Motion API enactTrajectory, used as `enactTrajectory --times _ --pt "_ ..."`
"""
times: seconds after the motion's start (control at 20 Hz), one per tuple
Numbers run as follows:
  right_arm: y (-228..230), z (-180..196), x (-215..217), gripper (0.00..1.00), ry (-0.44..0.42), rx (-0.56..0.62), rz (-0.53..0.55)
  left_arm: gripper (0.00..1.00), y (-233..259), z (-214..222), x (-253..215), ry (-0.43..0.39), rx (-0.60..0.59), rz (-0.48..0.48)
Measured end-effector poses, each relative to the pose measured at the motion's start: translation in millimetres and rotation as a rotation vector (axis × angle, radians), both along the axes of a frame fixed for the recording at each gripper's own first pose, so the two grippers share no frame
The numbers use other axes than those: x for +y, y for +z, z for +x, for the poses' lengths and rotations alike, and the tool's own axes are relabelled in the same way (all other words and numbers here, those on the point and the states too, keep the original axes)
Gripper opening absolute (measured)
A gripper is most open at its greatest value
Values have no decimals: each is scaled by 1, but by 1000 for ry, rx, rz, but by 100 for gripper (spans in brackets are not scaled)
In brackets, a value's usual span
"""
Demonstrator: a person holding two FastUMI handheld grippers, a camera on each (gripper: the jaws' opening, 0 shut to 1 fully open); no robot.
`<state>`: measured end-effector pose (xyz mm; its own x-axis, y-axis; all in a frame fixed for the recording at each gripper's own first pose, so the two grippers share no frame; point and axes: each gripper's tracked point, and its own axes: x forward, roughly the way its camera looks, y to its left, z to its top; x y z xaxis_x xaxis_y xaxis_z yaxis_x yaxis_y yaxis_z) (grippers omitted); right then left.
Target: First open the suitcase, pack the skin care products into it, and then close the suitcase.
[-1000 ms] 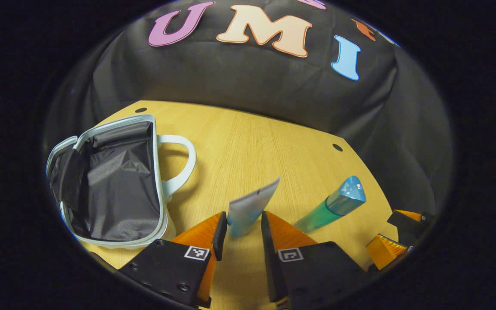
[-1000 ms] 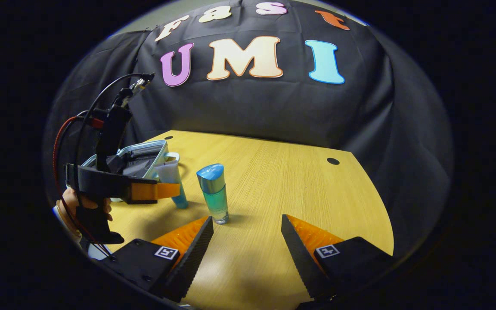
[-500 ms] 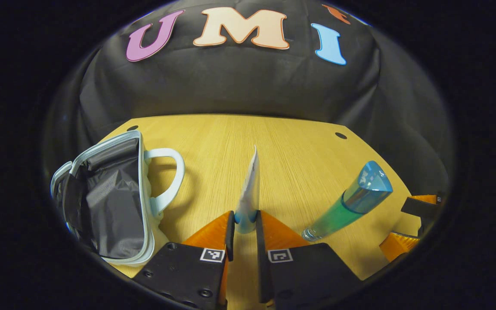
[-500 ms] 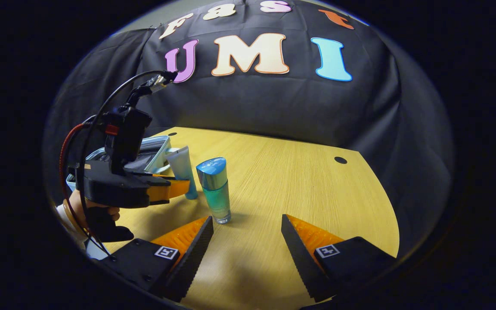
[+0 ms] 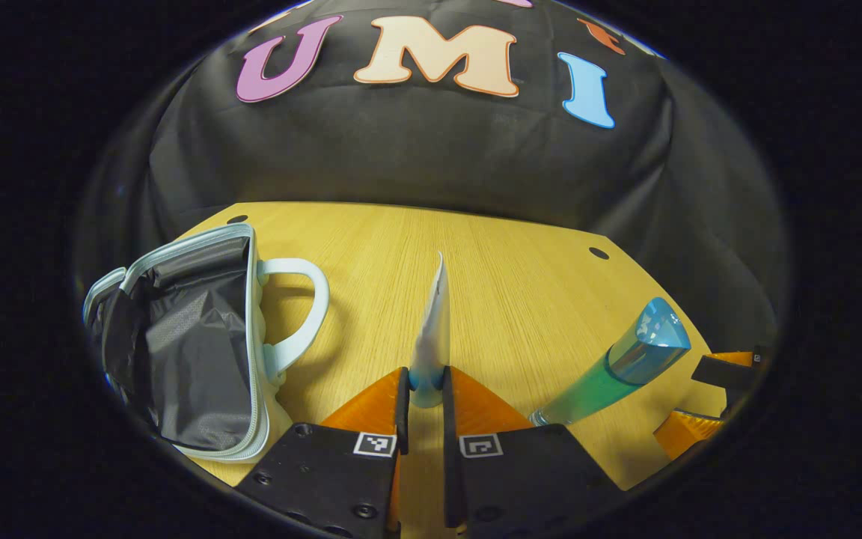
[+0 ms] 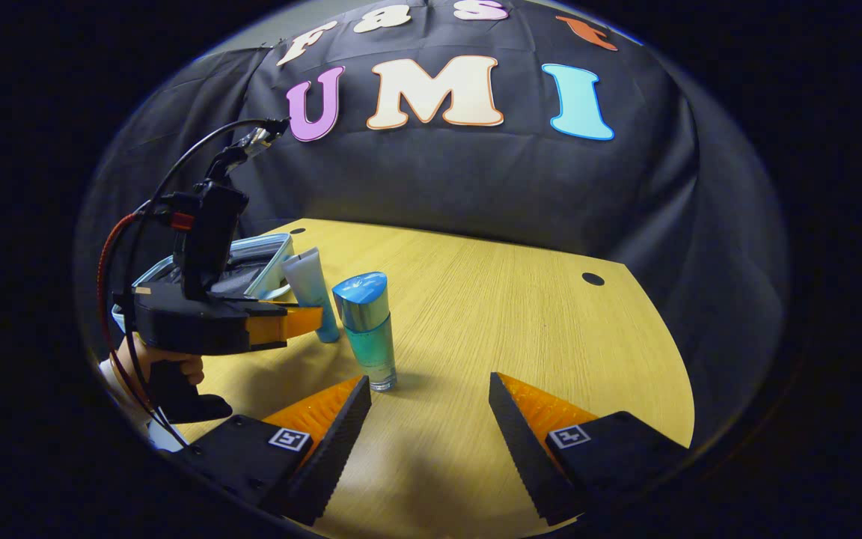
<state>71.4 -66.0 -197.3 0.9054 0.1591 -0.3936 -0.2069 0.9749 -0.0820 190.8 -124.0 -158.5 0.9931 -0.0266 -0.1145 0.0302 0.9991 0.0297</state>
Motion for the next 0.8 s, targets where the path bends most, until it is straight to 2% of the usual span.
enactTrajectory --times 0.4,0.8 --pt "-3 -2 11 100 25 -5 10 13 14 -15 -9 -39 -19 -3" --pt "-14 28 55 100 145 -20 36 13 70 -65 5 -56 -35 -72"
